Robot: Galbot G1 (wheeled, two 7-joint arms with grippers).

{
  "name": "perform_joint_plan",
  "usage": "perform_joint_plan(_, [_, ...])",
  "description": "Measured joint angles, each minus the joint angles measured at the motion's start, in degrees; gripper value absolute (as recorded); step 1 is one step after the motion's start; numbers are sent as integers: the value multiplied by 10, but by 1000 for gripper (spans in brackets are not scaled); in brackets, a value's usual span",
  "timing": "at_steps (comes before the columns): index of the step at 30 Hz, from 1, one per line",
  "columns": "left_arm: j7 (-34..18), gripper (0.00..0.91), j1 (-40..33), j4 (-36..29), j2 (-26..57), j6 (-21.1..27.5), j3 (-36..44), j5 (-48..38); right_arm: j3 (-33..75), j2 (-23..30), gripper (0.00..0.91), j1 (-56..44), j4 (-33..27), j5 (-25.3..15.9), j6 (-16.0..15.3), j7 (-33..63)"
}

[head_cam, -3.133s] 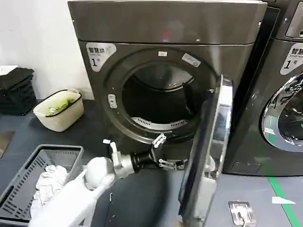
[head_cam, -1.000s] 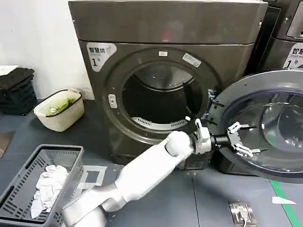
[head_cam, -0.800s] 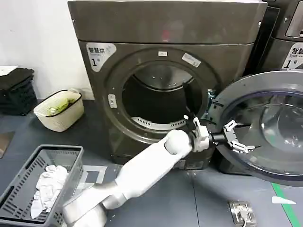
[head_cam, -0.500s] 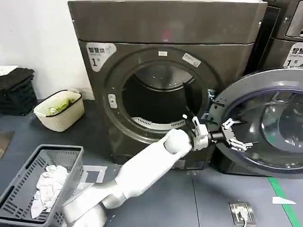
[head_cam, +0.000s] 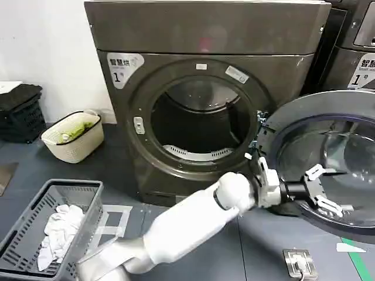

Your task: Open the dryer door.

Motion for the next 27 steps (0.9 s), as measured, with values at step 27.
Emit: perform_joint_plan(27, [2, 907, 179, -262, 384, -4, -117, -35, -70, -68, 907, 38, -38, -25, 4, -14])
